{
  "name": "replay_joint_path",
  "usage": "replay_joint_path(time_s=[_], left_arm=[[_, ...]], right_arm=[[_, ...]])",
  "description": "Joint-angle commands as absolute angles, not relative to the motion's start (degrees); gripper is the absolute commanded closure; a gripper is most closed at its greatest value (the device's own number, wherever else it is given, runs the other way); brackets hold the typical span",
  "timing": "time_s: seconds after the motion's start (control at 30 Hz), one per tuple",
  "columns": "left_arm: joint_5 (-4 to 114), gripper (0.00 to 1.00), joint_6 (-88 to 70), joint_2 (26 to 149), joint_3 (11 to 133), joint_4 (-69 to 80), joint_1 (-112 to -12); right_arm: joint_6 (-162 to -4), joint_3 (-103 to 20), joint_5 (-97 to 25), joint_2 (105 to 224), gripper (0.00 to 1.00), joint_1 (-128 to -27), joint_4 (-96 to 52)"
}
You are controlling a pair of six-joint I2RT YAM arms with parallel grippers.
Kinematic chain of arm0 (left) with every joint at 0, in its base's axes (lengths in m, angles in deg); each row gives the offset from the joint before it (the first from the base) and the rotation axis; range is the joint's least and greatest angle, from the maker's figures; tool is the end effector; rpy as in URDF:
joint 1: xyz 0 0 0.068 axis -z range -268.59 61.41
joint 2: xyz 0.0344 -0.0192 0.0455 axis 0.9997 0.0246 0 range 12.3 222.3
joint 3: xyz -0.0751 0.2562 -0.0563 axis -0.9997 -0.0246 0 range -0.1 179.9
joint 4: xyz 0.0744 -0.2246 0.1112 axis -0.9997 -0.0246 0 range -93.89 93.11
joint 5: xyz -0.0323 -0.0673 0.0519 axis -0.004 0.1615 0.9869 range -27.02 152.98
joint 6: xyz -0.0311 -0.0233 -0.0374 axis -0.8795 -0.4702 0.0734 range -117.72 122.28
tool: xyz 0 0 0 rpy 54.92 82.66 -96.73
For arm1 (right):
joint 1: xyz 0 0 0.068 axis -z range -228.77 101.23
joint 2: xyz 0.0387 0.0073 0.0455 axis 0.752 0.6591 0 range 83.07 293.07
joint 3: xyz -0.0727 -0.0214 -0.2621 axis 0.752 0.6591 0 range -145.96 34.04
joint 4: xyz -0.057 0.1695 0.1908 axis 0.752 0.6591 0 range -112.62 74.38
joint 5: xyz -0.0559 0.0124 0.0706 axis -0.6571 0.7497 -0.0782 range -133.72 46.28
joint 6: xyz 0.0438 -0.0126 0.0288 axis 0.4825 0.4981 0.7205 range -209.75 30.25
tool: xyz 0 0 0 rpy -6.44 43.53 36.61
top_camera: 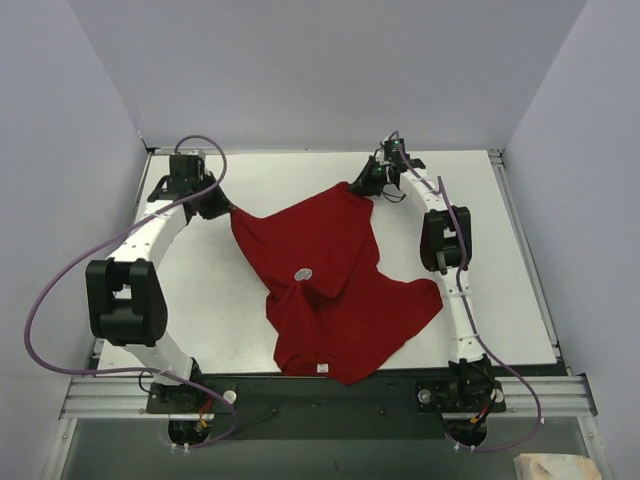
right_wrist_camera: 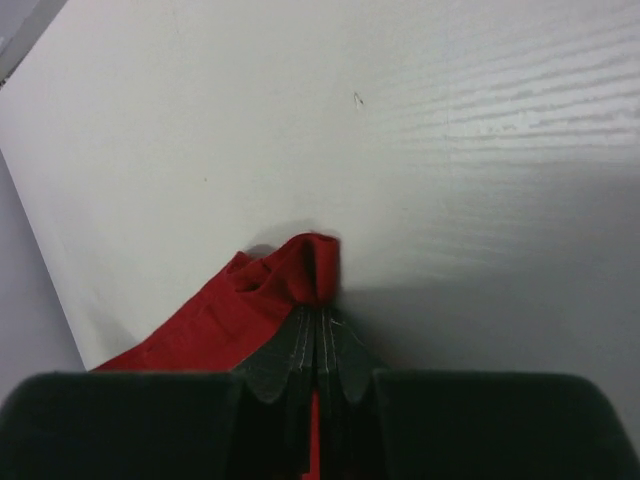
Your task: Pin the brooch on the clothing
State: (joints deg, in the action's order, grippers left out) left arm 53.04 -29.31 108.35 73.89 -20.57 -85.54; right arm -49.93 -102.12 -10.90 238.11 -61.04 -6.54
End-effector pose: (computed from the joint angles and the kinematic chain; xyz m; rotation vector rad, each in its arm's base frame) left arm 0.3726 -0.0259 0.2616 -0.5111 2.3551 -0.4915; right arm 0.5780 0.1457 0.1429 0.2022 2.2893 1.1209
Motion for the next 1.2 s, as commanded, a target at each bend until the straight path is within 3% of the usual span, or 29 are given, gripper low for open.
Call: replay_joint_path(time_s=[0.0,0.33,0.9,1.17], left_arm=[[51.2,1.0,-27.2,104.3,79.9,-21.4,-85.2],[48.1,1.0,-22.4,102.5,100.7,-30.8,-85.2],[37.5,1.0,-20.5,87.9,120.8,-32.4,-85.1],[36.9,1.0,-21.4,77.3,117.7,-28.2,-85.1]], right_arm=[[-51.5,-97.0,-10.8,227.4,1.0,-59.9,-5.0],[-53.6,-85.2,-13.3,200.2,1.0,-58.2,-8.3],[-58.1,-67.0,-19.5,151.5,1.0,-55.5,-15.4],[-61.8,-65.1,-23.8,138.5,1.0,-55.6,-11.6]])
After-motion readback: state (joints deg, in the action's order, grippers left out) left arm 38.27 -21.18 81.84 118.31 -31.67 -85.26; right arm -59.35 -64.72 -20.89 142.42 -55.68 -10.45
